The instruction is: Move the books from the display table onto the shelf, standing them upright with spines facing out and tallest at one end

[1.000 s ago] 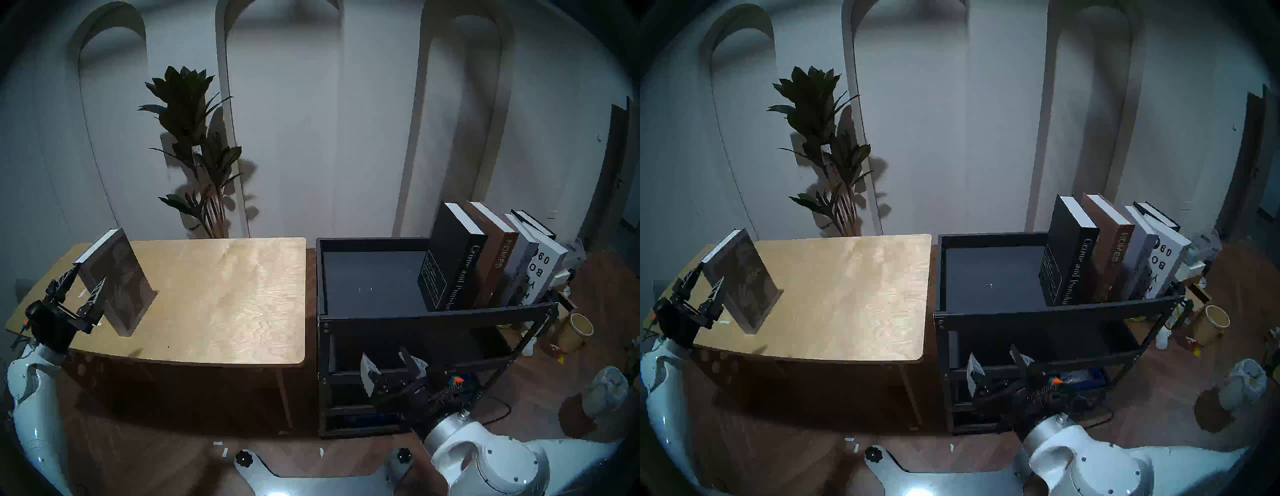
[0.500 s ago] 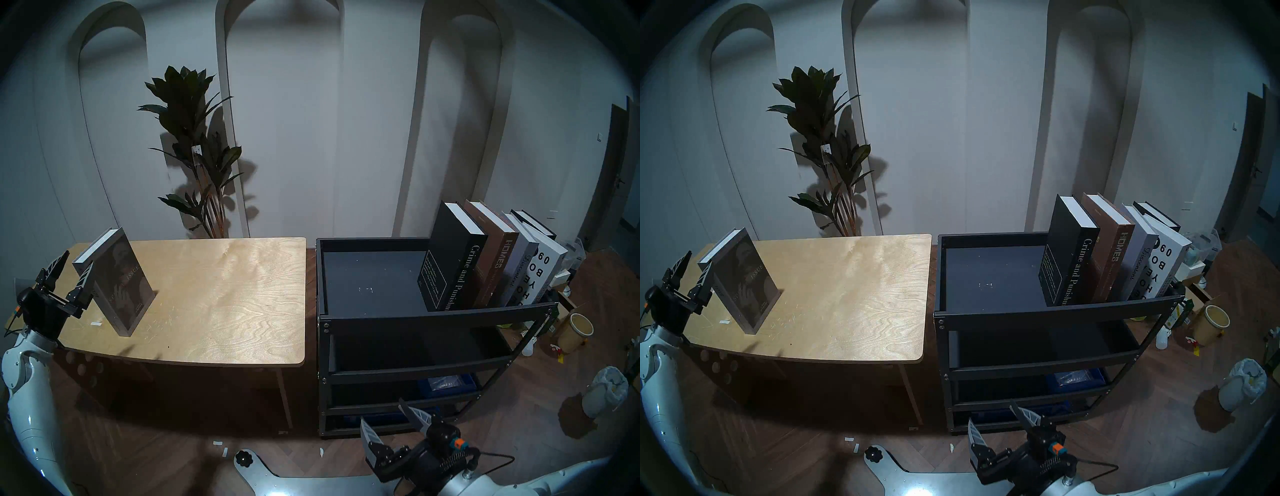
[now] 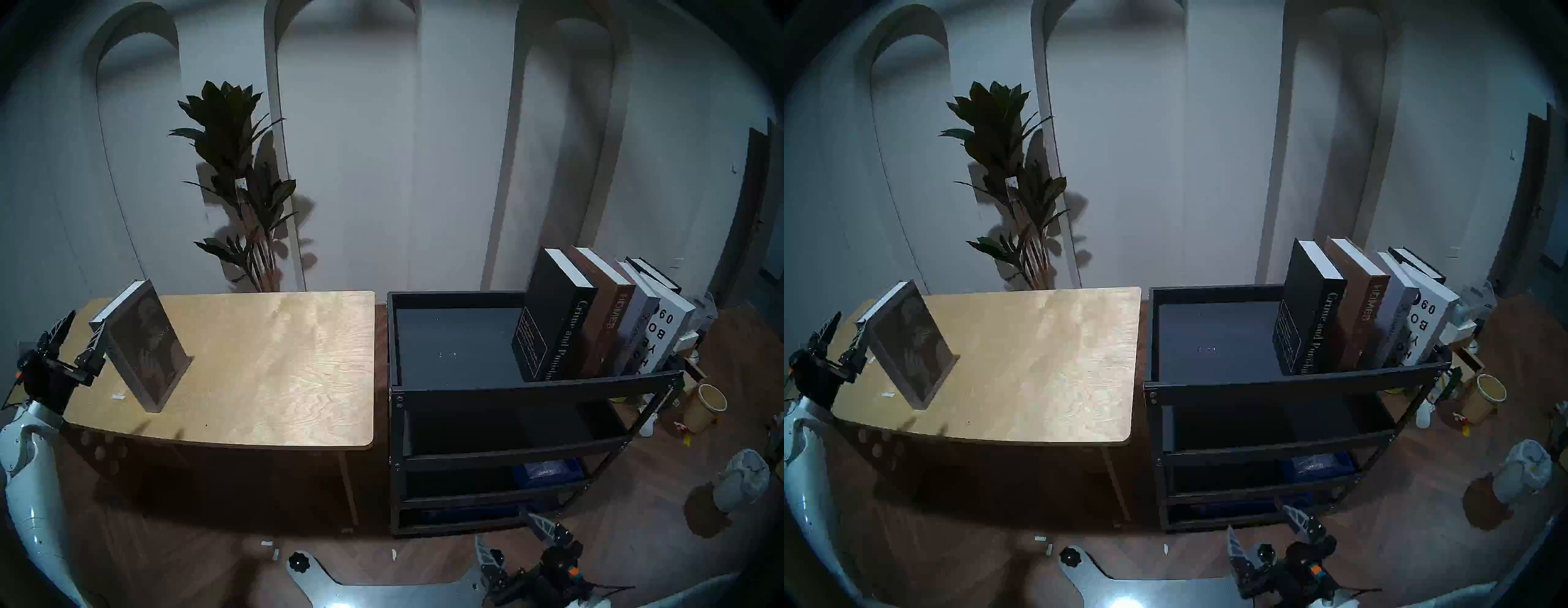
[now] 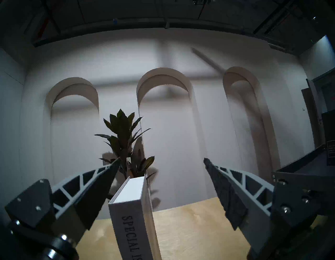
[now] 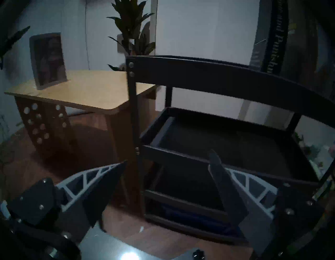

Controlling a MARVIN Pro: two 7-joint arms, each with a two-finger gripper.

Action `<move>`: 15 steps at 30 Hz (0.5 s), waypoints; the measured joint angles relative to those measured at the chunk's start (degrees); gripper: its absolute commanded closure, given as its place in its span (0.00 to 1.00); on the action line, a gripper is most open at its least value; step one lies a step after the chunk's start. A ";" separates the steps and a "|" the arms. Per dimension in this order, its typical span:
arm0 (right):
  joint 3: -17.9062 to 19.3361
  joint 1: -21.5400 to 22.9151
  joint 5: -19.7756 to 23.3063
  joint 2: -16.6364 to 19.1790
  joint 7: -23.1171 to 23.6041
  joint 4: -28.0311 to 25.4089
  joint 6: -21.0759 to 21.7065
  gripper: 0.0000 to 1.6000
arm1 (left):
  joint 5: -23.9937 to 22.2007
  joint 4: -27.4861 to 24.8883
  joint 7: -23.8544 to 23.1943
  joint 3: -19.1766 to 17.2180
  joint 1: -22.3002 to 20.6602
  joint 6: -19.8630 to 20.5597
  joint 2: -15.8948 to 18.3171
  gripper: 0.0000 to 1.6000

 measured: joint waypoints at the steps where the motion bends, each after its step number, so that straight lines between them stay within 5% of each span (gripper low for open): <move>1: 0.90 0.63 -0.83 -0.70 -1.19 1.47 -0.66 1.00 | 0.36 0.25 0.20 0.07 -0.15 -0.08 0.10 0.00; 15: 0.40 4.69 -4.00 -9.15 -8.91 5.86 -8.90 1.00 | 3.40 1.23 1.56 0.22 -1.47 -1.68 1.11 0.00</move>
